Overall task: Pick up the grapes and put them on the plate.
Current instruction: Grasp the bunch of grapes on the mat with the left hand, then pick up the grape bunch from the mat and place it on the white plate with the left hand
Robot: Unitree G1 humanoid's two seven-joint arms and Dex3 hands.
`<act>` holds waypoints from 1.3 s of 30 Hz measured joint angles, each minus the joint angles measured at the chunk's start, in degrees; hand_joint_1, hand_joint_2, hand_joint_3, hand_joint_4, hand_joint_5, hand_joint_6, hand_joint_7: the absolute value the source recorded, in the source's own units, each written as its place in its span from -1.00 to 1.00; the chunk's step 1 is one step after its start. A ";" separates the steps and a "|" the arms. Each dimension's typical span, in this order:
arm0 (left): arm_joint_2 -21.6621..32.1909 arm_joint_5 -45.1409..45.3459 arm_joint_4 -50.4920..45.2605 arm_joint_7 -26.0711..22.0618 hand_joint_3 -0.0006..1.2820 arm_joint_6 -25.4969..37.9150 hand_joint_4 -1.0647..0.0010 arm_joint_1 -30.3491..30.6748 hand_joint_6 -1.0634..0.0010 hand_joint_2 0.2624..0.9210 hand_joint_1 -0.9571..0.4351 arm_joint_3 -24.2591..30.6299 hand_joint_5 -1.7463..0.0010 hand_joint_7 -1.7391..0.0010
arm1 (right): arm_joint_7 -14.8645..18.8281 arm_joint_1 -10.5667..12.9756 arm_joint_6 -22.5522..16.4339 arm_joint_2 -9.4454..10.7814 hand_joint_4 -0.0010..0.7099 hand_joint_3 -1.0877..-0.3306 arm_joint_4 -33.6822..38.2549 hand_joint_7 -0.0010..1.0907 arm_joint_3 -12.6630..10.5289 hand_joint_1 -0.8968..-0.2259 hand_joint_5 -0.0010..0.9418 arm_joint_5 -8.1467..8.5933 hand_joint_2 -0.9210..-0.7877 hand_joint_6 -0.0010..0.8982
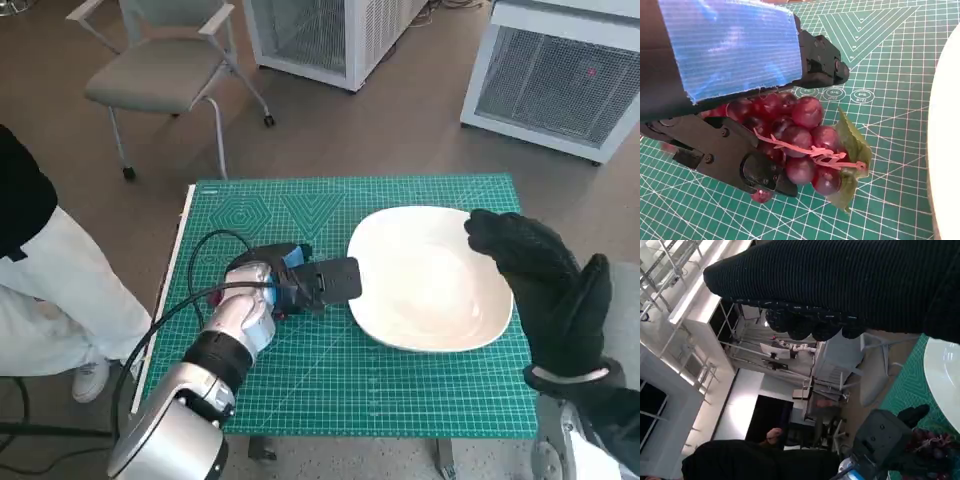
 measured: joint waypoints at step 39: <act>2.54 -0.78 -5.68 5.58 0.21 -2.43 0.41 3.07 0.61 0.41 0.90 -1.60 -1.00 0.99 | 0.01 -0.33 -0.30 -0.01 -0.05 0.30 0.83 0.78 -0.03 0.19 0.33 0.04 -1.00 -0.71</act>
